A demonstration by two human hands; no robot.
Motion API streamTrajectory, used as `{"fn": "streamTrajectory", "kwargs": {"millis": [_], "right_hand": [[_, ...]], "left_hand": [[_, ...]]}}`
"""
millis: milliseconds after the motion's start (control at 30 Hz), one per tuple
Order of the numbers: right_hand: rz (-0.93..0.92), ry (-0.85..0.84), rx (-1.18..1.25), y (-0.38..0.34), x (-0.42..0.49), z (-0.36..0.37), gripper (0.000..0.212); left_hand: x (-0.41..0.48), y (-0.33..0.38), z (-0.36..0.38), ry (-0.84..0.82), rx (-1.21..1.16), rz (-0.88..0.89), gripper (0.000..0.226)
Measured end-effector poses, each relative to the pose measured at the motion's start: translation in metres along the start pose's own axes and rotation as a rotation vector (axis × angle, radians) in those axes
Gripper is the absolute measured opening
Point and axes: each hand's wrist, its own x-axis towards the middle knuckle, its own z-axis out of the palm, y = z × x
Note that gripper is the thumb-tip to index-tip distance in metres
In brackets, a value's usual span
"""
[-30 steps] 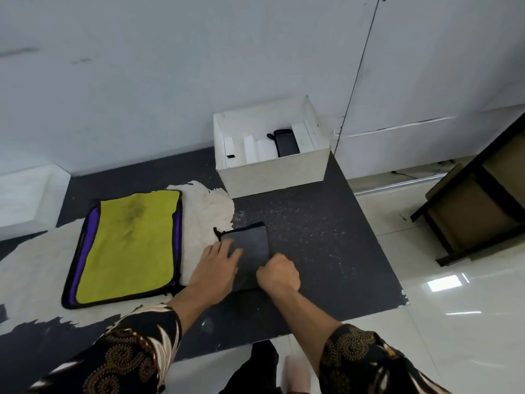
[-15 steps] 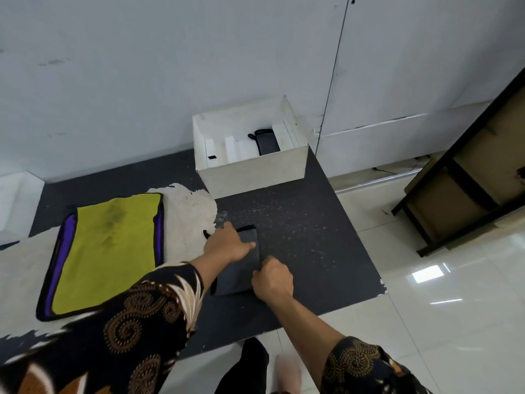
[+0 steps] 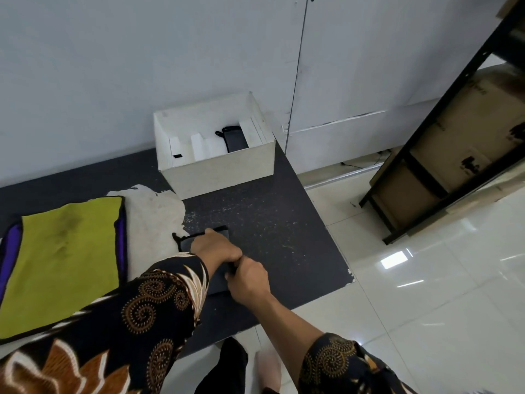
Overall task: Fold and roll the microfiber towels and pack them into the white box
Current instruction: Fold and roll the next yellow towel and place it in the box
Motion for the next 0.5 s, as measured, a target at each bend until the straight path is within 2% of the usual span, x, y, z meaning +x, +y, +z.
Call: {"fn": "streamTrajectory", "kwargs": {"millis": [100,200,300,400,500], "right_hand": [[-0.027,-0.011,-0.002,0.001,-0.001,0.000,0.029],[-0.070,-0.029,-0.010,-0.002,-0.003,0.003,0.023],[-0.076,-0.027,-0.018,-0.003,-0.004,0.008,0.021],[-0.084,-0.015,-0.026,-0.001,-0.006,0.009,0.024],[-0.086,0.009,-0.021,-0.001,-0.006,0.009,0.027]], "left_hand": [[0.000,0.004,-0.003,0.010,-0.026,-0.021,0.096],[0.002,0.004,0.003,0.139,-0.091,-0.010,0.069],[0.003,0.003,0.009,0.264,0.087,0.096,0.039],[0.005,-0.001,0.013,0.319,0.281,0.190,0.038],[0.007,-0.004,0.011,0.295,0.326,0.239,0.037]]}}
